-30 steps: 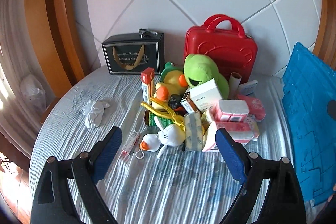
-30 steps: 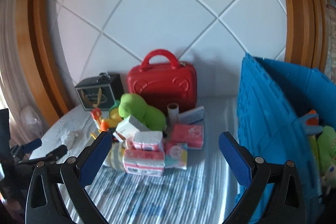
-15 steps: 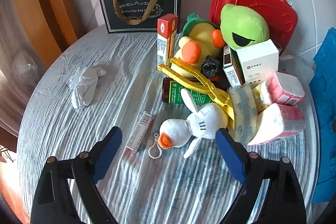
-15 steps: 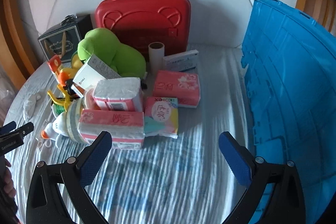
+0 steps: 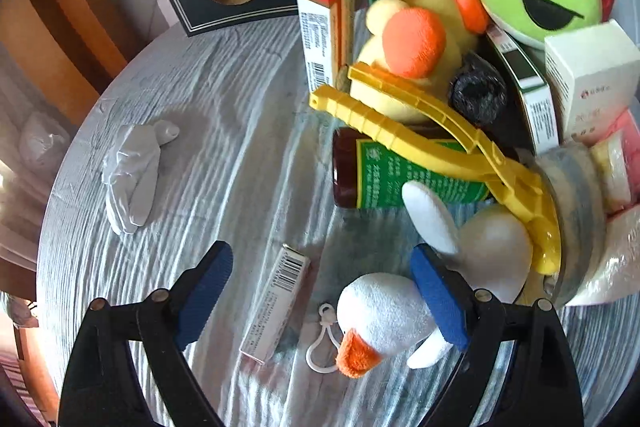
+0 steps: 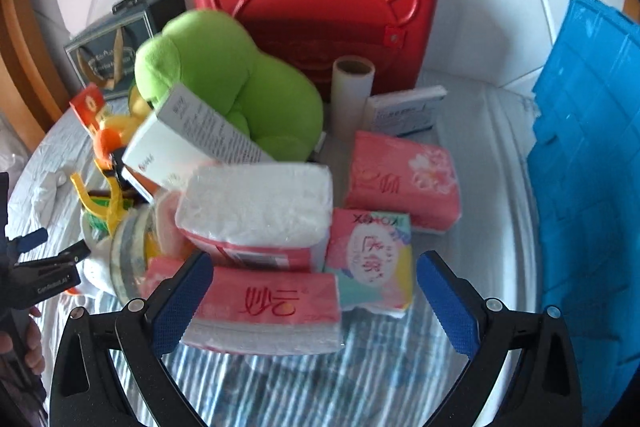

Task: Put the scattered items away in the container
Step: 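Grasp the white duck plush with the left tool while the right tool grasps the pink tissue pack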

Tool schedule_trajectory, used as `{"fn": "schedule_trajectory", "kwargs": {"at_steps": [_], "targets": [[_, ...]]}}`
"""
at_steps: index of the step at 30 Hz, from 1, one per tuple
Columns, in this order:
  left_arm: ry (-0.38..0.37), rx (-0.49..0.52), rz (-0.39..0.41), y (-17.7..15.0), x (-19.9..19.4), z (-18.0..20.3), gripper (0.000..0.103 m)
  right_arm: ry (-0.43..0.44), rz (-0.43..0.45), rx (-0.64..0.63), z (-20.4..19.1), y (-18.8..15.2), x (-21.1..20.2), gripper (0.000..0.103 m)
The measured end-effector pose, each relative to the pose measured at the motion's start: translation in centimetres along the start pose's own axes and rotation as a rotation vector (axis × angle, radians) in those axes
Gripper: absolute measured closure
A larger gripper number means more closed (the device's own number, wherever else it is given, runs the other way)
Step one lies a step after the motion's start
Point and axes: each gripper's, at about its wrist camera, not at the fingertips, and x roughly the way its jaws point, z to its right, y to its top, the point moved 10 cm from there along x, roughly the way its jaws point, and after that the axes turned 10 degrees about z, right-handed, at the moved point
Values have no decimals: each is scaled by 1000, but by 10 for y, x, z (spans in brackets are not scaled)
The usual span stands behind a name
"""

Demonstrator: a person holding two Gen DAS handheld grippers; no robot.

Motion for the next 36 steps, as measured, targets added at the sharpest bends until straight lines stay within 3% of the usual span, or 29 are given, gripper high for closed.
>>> {"fn": "schedule_trajectory", "kwargs": {"at_steps": [6, 11, 16, 20, 24, 27, 31, 33, 35, 36], "targets": [[-116, 2, -18, -37, -24, 15, 12, 50, -18, 48, 5, -38, -9, 0], [-198, 44, -18, -60, -52, 28, 12, 10, -62, 16, 17, -76, -27, 0], [-234, 142, 35, -58, -77, 45, 12, -35, -96, -10, 26, -95, -32, 0], [-262, 169, -2, -57, -65, 60, 12, -22, -89, 2, 26, -101, -41, 0], [-260, 195, -50, -64, -42, 78, 12, -5, -88, -6, 21, -102, -46, 0], [-218, 200, -49, -64, -28, 80, 12, -12, -94, -20, 19, -104, -46, 0], [-185, 124, -54, -69, -19, 70, 15, -48, -83, 3, 30, -103, -43, 0], [-187, 69, -49, -70, -21, 64, 24, -106, -74, 11, 46, -100, -39, 0], [-168, 36, -40, -72, -29, 58, 54, -127, -86, 21, 60, -96, -32, 0], [-171, 15, -50, -75, -32, 55, 54, -149, -82, 12, 66, -93, -29, 1]]}}
